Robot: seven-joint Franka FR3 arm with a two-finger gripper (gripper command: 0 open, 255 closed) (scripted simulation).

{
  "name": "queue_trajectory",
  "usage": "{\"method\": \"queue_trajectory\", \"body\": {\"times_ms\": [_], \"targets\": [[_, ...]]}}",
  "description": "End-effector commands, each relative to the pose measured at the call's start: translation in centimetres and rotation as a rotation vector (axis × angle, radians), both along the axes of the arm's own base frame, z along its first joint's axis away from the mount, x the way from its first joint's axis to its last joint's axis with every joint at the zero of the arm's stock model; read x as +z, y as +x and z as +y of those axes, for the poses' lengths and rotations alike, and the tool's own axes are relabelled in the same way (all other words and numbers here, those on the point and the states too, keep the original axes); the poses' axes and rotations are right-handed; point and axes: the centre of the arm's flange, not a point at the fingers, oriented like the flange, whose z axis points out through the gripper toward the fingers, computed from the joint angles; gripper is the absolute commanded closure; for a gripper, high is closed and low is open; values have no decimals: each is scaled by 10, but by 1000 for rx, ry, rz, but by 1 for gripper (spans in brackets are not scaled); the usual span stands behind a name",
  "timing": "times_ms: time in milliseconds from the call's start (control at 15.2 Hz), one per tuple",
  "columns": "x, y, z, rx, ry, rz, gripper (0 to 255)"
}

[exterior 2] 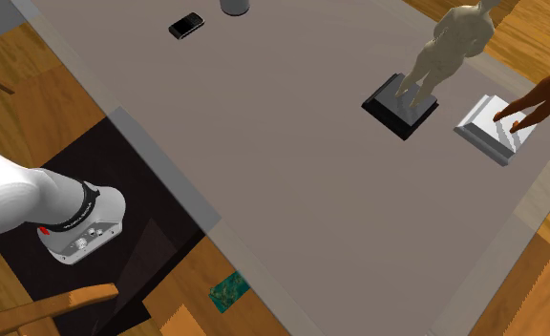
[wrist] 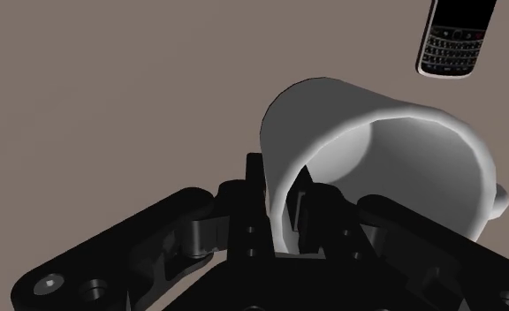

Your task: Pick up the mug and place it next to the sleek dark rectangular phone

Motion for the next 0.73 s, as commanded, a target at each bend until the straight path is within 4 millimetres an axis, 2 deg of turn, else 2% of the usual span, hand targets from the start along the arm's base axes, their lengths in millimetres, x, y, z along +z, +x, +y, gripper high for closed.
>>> {"method": "queue_trajectory", "body": {"times_ms": [0, 660], "targets": [[-3, 9, 25, -1, 0, -1, 255], [-20, 43, 151, -1, 0, -1, 255]]}}
